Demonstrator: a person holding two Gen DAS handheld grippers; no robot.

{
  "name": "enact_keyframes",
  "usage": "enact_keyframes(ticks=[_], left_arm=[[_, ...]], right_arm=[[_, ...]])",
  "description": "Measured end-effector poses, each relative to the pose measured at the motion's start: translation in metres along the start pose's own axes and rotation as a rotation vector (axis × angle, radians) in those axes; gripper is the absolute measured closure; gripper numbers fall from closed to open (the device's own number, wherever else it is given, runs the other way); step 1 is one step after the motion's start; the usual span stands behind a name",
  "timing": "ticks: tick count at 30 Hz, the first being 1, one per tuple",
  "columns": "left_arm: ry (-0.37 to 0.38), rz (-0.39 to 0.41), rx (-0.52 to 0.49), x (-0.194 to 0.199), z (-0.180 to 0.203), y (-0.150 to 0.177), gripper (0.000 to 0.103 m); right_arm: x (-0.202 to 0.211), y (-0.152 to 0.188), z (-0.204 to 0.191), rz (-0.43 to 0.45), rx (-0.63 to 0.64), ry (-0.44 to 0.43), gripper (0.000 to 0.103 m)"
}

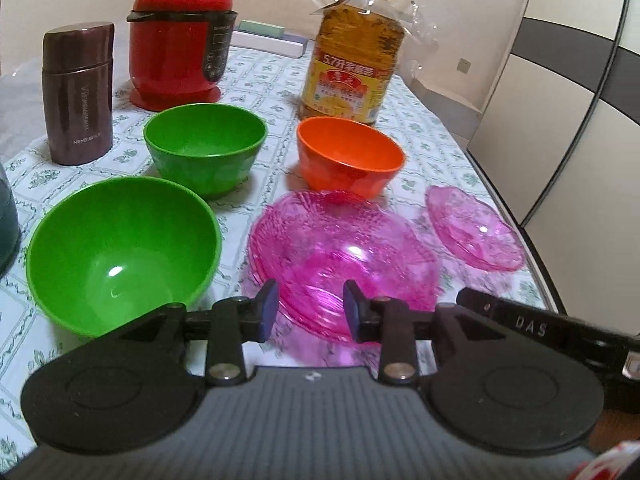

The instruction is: Organize plates and bowls

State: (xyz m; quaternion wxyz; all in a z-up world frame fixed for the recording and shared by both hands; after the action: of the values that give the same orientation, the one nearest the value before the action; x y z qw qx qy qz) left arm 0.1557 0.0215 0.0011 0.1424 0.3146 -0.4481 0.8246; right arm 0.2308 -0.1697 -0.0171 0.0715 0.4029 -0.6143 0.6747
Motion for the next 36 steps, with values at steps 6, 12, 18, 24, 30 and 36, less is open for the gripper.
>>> enact_keyframes(ticks=[6, 12, 18, 24, 30, 36], left_arm=[[0.033, -0.04, -0.014, 0.016, 0.01, 0.014, 0.071], [0.044, -0.059, -0.056, 0.028, 0.023, 0.029, 0.067], [0.051, -0.085, -0.084, 0.033, 0.034, 0.045, 0.064], [0.059, -0.101, -0.105, 0.034, 0.043, 0.056, 0.059], [0.064, -0.112, -0.115, 0.033, 0.047, 0.061, 0.058], [0.067, -0.115, -0.116, 0.032, 0.048, 0.063, 0.058]], right_arm=[[0.033, 0.018, 0.003, -0.046, -0.02, 0.051, 0.056], [0.064, 0.033, 0.008, -0.072, -0.026, 0.095, 0.056], [0.09, 0.046, 0.015, -0.074, -0.04, 0.116, 0.056], [0.102, 0.053, 0.025, -0.075, -0.065, 0.139, 0.056], [0.106, 0.056, 0.031, -0.073, -0.084, 0.147, 0.056], [0.106, 0.059, 0.035, -0.075, -0.095, 0.15, 0.056]])
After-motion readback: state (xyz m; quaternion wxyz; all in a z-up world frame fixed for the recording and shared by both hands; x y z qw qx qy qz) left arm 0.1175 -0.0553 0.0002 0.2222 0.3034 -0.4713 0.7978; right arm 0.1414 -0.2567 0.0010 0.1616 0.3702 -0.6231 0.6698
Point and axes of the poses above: each gripper's, at about its wrist camera, not at the fingertips, and x roughly against the way its jaws point, z to its right, y to its underside, the point moved 2 cm from there along -x, roughly the way its jaws point, and after that the axes turned 14 degrees about x, right-handed, at the moved point
